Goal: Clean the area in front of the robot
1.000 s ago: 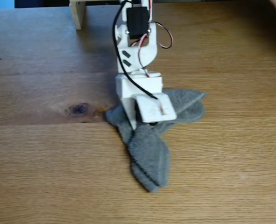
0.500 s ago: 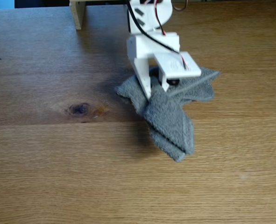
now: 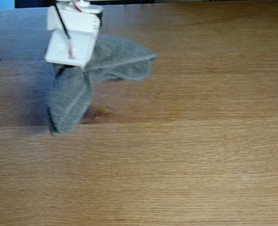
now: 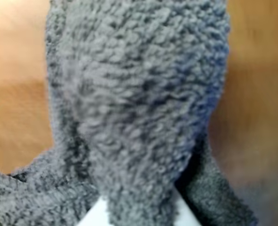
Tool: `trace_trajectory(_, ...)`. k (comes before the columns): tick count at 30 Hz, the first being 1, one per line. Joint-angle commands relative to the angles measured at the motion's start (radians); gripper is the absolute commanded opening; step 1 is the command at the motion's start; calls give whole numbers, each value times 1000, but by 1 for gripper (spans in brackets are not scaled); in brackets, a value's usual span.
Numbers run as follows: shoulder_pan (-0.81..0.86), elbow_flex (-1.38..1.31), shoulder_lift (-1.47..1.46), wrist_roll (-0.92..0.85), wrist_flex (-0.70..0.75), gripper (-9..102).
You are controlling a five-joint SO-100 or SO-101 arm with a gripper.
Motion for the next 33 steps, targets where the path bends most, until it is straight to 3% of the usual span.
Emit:
trace_trajectory(1,121,-14,143,-9,114,0)
trace_trajectory(7,167,-14,114,-23,192,0)
trace_trajectory(13,124,-14,-5,25,117,0)
trace_trajectory(22,-153,-14,-287,61,-204,0)
trace_trajectory(27,-219,-14,-396,77,-331,0)
trace_trajectory(33,-224,-26,-620,8,-669,0)
